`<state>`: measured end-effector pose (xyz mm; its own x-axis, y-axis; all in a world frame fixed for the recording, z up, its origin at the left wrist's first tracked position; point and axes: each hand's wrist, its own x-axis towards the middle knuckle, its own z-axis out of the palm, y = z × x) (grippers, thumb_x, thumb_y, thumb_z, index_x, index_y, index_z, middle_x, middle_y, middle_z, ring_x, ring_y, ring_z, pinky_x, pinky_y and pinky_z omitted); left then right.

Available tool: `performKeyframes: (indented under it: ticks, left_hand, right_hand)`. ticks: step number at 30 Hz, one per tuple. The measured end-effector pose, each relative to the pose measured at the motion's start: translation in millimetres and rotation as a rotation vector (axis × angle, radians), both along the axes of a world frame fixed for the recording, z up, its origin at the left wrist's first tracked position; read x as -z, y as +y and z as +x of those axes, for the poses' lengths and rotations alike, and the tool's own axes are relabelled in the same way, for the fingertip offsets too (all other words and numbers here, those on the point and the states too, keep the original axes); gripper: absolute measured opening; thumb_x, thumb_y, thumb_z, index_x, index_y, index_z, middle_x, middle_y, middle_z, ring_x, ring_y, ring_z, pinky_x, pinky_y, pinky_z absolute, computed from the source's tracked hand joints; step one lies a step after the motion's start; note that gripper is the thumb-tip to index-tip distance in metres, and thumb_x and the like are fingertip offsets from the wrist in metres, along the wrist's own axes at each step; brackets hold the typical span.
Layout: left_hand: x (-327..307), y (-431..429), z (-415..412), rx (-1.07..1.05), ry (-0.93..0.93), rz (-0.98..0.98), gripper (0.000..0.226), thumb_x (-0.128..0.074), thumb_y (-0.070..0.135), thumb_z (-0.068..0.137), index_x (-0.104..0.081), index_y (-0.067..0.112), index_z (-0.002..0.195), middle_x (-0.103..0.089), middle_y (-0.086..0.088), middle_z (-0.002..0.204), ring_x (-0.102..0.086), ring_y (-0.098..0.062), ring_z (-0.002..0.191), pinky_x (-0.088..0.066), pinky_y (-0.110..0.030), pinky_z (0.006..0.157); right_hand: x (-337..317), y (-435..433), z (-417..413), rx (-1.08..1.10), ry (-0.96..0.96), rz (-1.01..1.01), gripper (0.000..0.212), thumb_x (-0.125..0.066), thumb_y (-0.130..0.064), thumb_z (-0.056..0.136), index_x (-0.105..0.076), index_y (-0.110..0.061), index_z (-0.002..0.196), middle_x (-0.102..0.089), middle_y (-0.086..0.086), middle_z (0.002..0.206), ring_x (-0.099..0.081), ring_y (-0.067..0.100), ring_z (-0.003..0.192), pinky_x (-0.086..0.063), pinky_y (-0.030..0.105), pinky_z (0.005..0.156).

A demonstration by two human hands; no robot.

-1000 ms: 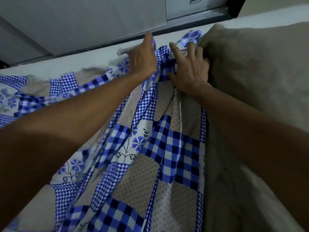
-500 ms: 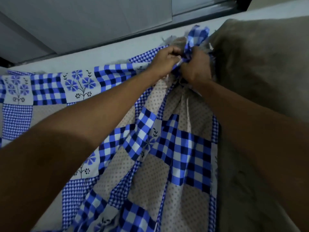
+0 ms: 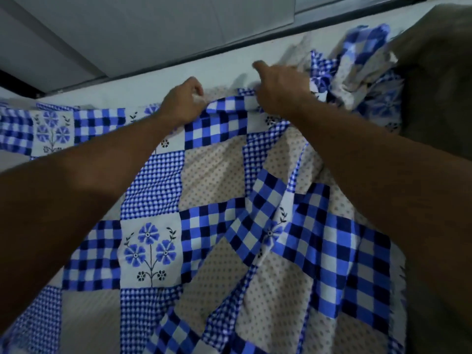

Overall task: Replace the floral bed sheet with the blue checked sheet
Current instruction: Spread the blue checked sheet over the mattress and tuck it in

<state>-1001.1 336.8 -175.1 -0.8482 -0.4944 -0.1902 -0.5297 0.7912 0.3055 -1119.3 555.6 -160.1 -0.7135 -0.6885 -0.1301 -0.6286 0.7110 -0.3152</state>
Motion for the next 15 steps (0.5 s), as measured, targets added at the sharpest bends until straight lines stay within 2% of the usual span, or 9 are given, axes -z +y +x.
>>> performKeyframes:
  ticks: [2,4,6,8,9,10,12,14,15]
  left_hand:
    - [-9.7,-2.8,-14.9,0.035,-0.115,0.005,0.022,-0.068,0.031,0.084,-0.062,0.022,0.102,-0.061,-0.001,0.099,-0.055,-0.022,0.087,-0.041,-0.028,0.074]
    - [-22.7,-4.7,-27.8,0.157,-0.270,-0.088,0.019,-0.067,0.031,0.086,-0.064,0.020,0.101,-0.062,0.000,0.102,-0.055,-0.020,0.089,-0.041,-0.029,0.077]
    - [-29.1,-1.2,-38.9,0.211,-0.381,-0.074,0.012,-0.060,0.023,0.091,-0.062,0.016,0.100,-0.068,-0.004,0.099,-0.060,-0.019,0.078,-0.044,-0.029,0.069]
    - [-28.7,7.0,-45.0,0.227,-0.457,-0.059,0.012,-0.051,0.012,0.091,-0.061,0.012,0.098,-0.073,-0.008,0.087,-0.063,-0.016,0.063,-0.045,-0.029,0.057]
    - [-27.5,10.4,-48.0,0.215,-0.455,-0.091,0.015,-0.050,0.008,0.087,-0.060,0.010,0.099,-0.073,-0.010,0.089,-0.065,-0.019,0.067,-0.048,-0.032,0.059]
    - [-26.1,12.4,-51.2,0.194,-0.424,-0.152,0.022,-0.052,0.006,0.084,-0.059,0.008,0.105,-0.072,-0.013,0.097,-0.067,-0.025,0.078,-0.050,-0.035,0.065]
    - [-26.3,12.9,-60.5,0.024,-0.186,-0.178,0.039,-0.050,0.006,0.084,-0.048,0.007,0.123,-0.068,-0.018,0.108,-0.065,-0.035,0.097,-0.048,-0.040,0.075]
    - [-33.1,15.1,-75.6,-0.131,0.177,-0.158,0.039,-0.042,0.010,0.092,-0.040,0.007,0.131,-0.067,-0.012,0.102,-0.064,-0.032,0.092,-0.046,-0.041,0.073]
    - [-37.0,18.2,-85.2,-0.146,0.342,-0.157,0.035,-0.040,0.011,0.096,-0.040,0.006,0.131,-0.063,-0.007,0.095,-0.062,-0.028,0.085,-0.044,-0.040,0.068]
  right_hand:
    - [8.9,-0.1,-2.4,0.030,-0.071,0.104,0.050,-0.057,-0.034,0.094,-0.041,-0.017,0.138,-0.053,0.022,0.132,-0.055,0.043,0.119,-0.045,0.049,0.092]
    - [4.8,-6.2,-10.2,0.000,-0.026,0.160,0.045,-0.061,-0.034,0.090,-0.051,-0.011,0.128,-0.059,0.024,0.123,-0.059,0.043,0.112,-0.047,0.048,0.088]
    - [-6.8,-16.5,-18.8,-0.042,-0.046,0.261,0.037,-0.062,-0.024,0.083,-0.062,-0.004,0.115,-0.064,0.022,0.107,-0.063,0.040,0.096,-0.050,0.044,0.081]
    - [-16.5,-26.0,-22.1,-0.050,-0.171,0.337,0.028,-0.063,-0.012,0.075,-0.068,0.003,0.098,-0.059,0.017,0.081,-0.059,0.033,0.072,-0.054,0.038,0.070]
    - [-20.6,-30.0,-22.9,-0.016,-0.195,0.322,0.023,-0.063,-0.006,0.074,-0.067,0.006,0.093,-0.057,0.016,0.076,-0.057,0.032,0.069,-0.051,0.036,0.065]
    - [-23.2,-33.4,-24.9,0.042,-0.205,0.257,0.019,-0.063,-0.003,0.076,-0.065,0.007,0.093,-0.058,0.017,0.079,-0.060,0.034,0.074,-0.049,0.035,0.064]
    - [-24.3,-37.7,-33.0,0.229,-0.188,0.045,0.025,-0.066,-0.005,0.084,-0.060,0.004,0.107,-0.064,0.024,0.102,-0.063,0.039,0.102,-0.048,0.039,0.076]
    - [-28.1,-40.2,-38.8,0.403,-0.186,-0.181,0.032,-0.057,-0.009,0.093,-0.052,-0.002,0.124,-0.061,0.022,0.124,-0.058,0.037,0.118,-0.046,0.039,0.088]
    - [-27.4,-42.7,-41.7,0.463,-0.191,-0.287,0.031,-0.048,-0.009,0.096,-0.049,-0.005,0.127,-0.060,0.020,0.127,-0.057,0.035,0.119,-0.044,0.038,0.089]
